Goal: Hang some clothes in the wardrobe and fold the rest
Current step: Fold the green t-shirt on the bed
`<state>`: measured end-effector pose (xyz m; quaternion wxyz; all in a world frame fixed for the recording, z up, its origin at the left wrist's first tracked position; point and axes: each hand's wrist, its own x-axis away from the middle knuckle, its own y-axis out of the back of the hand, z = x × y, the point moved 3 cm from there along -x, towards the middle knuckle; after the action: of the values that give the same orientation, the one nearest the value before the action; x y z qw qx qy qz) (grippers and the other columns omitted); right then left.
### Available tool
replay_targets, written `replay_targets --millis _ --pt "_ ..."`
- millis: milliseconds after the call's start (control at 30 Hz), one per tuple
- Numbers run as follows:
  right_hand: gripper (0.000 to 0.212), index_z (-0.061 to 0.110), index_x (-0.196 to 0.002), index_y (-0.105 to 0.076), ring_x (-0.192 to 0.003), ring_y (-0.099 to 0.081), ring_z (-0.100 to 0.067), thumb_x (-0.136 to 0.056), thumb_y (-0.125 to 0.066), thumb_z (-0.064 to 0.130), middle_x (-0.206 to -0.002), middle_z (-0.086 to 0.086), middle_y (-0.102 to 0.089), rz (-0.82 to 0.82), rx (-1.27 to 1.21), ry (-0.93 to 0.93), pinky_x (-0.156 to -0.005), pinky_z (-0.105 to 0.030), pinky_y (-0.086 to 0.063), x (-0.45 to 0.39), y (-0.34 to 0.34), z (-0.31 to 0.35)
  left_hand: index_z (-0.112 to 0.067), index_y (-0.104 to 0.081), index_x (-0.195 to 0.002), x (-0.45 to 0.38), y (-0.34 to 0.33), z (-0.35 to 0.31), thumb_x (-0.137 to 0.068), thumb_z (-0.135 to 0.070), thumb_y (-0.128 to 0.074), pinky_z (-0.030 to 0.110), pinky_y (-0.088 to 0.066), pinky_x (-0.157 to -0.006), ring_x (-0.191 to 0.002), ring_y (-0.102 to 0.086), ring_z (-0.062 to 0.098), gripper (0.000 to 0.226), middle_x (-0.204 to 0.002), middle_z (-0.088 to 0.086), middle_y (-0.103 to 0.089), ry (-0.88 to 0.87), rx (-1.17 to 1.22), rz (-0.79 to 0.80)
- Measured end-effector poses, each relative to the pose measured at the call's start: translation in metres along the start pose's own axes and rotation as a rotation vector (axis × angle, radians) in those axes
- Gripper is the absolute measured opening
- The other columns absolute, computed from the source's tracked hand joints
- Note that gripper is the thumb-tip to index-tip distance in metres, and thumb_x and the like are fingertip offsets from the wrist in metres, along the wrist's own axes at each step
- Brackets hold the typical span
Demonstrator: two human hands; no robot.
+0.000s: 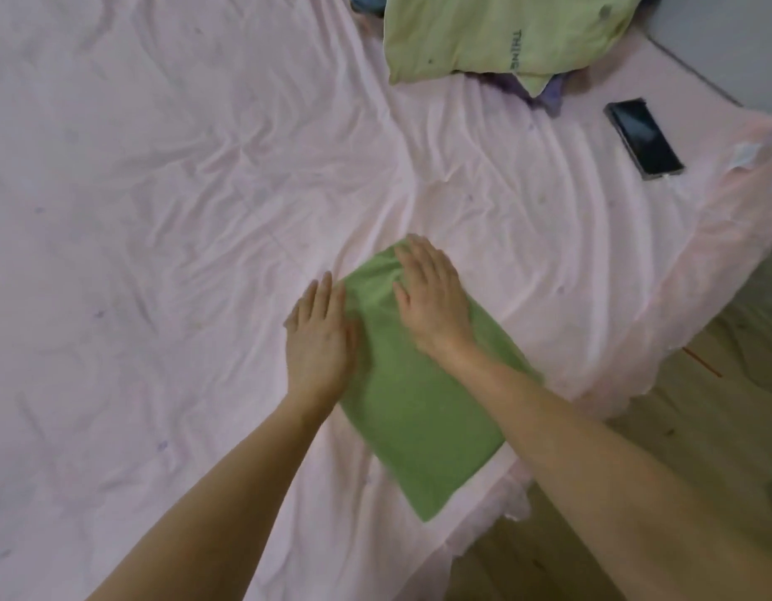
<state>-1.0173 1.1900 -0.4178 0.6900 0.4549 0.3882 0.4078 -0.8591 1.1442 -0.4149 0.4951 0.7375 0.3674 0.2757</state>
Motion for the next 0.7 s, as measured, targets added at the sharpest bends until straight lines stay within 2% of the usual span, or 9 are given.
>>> replay_targets --millis 67,100,167,267,333,400,500,567,700 --pt "0.058 0.011 -0.143 -0.041 -0.139 -0.037 -0.024 -0.094 -0.027 0.038 -0.150 -0.008 -0.039 0.184 0.127 0.174 -0.114 -0.040 -0.022 0.037 -0.016 -0.008 -0.016 -0.006 -0.153 0.014 -0.022 -0.016 -0.099 -0.051 -0.017 0.040 0.003 -0.119 -0.147 0.006 0.024 0.066 -0.160 0.005 0.002 -0.129 -0.118 0.198" --pt "0.060 0.012 -0.145 -0.039 -0.139 -0.036 -0.024 -0.094 -0.025 0.042 -0.152 -0.007 -0.036 0.241 0.170 0.134 -0.114 -0.038 -0.018 0.056 -0.020 -0.021 -0.019 0.004 -0.153 0.022 -0.032 -0.017 -0.092 -0.061 -0.002 0.040 0.009 -0.118 -0.145 0.015 0.022 0.074 -0.159 0.003 0.011 -0.135 -0.164 0.285" --pt "0.066 0.009 -0.148 -0.032 -0.142 -0.031 -0.025 -0.095 -0.022 0.047 -0.154 -0.008 -0.031 0.267 0.228 -0.140 -0.116 -0.038 -0.014 0.090 -0.019 -0.051 -0.024 0.012 -0.152 0.035 -0.045 -0.010 -0.077 -0.071 0.016 0.042 0.007 -0.119 -0.146 0.016 0.024 0.088 -0.158 0.002 0.017 -0.066 -0.219 0.376" --pt "0.068 0.004 -0.151 -0.017 -0.146 -0.016 -0.027 -0.100 -0.022 0.048 -0.159 -0.011 -0.017 0.328 0.250 -0.517 -0.119 -0.044 -0.010 0.113 -0.004 -0.063 -0.022 0.013 -0.152 0.039 -0.038 0.002 -0.084 -0.071 0.005 0.043 0.000 -0.120 -0.148 0.010 0.025 0.084 -0.160 0.004 0.014 0.017 -0.221 0.462" --pt "0.067 0.000 -0.151 -0.015 -0.147 -0.012 -0.029 -0.100 -0.026 0.044 -0.159 -0.015 -0.014 0.360 0.257 -0.565 -0.120 -0.045 -0.006 0.110 0.010 -0.050 -0.019 0.005 -0.153 0.040 -0.024 0.004 -0.094 -0.063 -0.015 0.045 -0.004 -0.120 -0.148 0.005 0.025 0.077 -0.161 0.005 0.008 0.009 -0.226 0.520" --pt "0.063 -0.003 -0.146 -0.028 -0.142 -0.025 -0.034 -0.100 -0.035 0.038 -0.154 -0.020 -0.027 0.343 0.245 -0.416 -0.116 -0.047 -0.015 0.094 0.024 -0.015 -0.015 -0.015 -0.151 0.045 0.004 0.016 -0.098 -0.053 -0.028 0.045 -0.016 -0.116 -0.146 -0.012 0.026 0.067 -0.159 0.008 -0.011 0.058 -0.185 0.557" --pt "0.046 0.001 -0.132 -0.050 -0.121 -0.051 -0.036 -0.096 -0.048 0.030 -0.134 -0.021 -0.052 0.395 0.171 -0.167 -0.102 -0.044 -0.037 0.070 0.029 0.051 -0.014 -0.044 -0.133 0.055 0.044 0.044 -0.098 -0.040 -0.035 0.037 -0.038 -0.094 -0.125 -0.046 0.027 0.044 -0.136 0.007 -0.047 0.142 -0.171 0.622" --pt "0.036 0.006 -0.124 -0.052 -0.111 -0.055 -0.034 -0.098 -0.043 0.029 -0.123 -0.015 -0.057 0.488 0.094 -0.031 -0.091 -0.040 -0.040 0.057 0.031 0.117 -0.016 -0.047 -0.130 0.074 0.075 0.076 -0.099 -0.040 -0.036 0.034 -0.040 -0.087 -0.120 -0.051 0.026 0.041 -0.133 0.006 -0.051 0.238 -0.126 0.651" --pt "0.031 0.009 -0.122 -0.048 -0.106 -0.056 -0.032 -0.101 -0.036 0.027 -0.119 -0.011 -0.058 0.637 -0.037 0.137 -0.083 -0.038 -0.043 0.048 0.025 0.240 -0.018 -0.048 -0.132 0.134 0.130 0.152 -0.099 -0.041 -0.037 0.035 -0.043 -0.091 -0.121 -0.051 0.024 0.042 -0.135 0.004 -0.051 0.380 -0.095 0.630"
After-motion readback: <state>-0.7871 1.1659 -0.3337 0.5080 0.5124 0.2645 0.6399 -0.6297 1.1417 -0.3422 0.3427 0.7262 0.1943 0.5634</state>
